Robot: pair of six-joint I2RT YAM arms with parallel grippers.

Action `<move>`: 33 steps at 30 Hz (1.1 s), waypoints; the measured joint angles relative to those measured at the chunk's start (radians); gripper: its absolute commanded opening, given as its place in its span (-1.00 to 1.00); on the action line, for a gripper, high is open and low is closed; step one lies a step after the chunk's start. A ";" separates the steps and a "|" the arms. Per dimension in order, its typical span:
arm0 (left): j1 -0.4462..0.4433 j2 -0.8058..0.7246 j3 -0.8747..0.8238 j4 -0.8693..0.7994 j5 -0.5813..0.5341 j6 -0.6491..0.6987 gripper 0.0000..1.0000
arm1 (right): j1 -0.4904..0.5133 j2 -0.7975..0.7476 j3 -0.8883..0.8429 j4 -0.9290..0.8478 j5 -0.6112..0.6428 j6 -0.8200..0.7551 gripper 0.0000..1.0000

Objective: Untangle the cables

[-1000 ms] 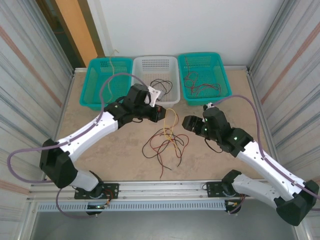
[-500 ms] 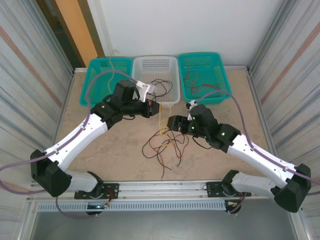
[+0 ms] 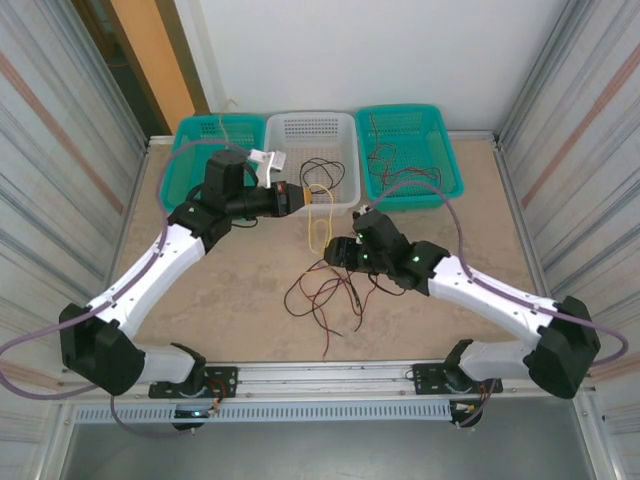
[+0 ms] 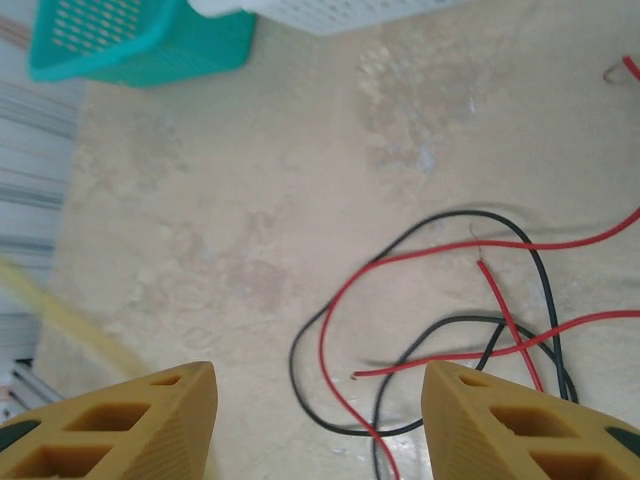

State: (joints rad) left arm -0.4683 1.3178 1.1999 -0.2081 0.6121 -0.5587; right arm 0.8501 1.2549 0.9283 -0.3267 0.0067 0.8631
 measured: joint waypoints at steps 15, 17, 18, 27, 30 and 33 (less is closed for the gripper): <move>0.279 -0.008 0.140 -0.019 -0.040 0.004 -1.00 | -0.074 0.005 -0.148 -0.024 0.031 0.069 0.13; 0.318 0.019 0.177 -0.034 -0.098 0.017 -1.00 | -0.076 0.004 -0.147 -0.033 0.035 0.068 0.13; 0.335 0.035 0.194 -0.036 -0.131 0.023 -1.00 | -0.077 0.003 -0.146 -0.041 0.039 0.069 0.13; 0.458 0.293 0.359 -0.063 -0.318 0.041 -1.00 | -0.069 -0.008 -0.093 -0.116 0.058 0.068 0.11; 0.487 0.370 0.406 -0.103 -0.376 0.058 -0.80 | -0.059 -0.029 -0.093 -0.139 0.073 0.068 0.11; 0.517 0.436 0.460 -0.145 -0.424 0.085 0.02 | -0.058 -0.048 -0.093 -0.154 0.080 0.068 0.12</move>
State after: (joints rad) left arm 0.0486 1.7535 1.6596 -0.3531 0.1879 -0.4736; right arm 0.7925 1.2072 0.8352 -0.4808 0.0864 0.9310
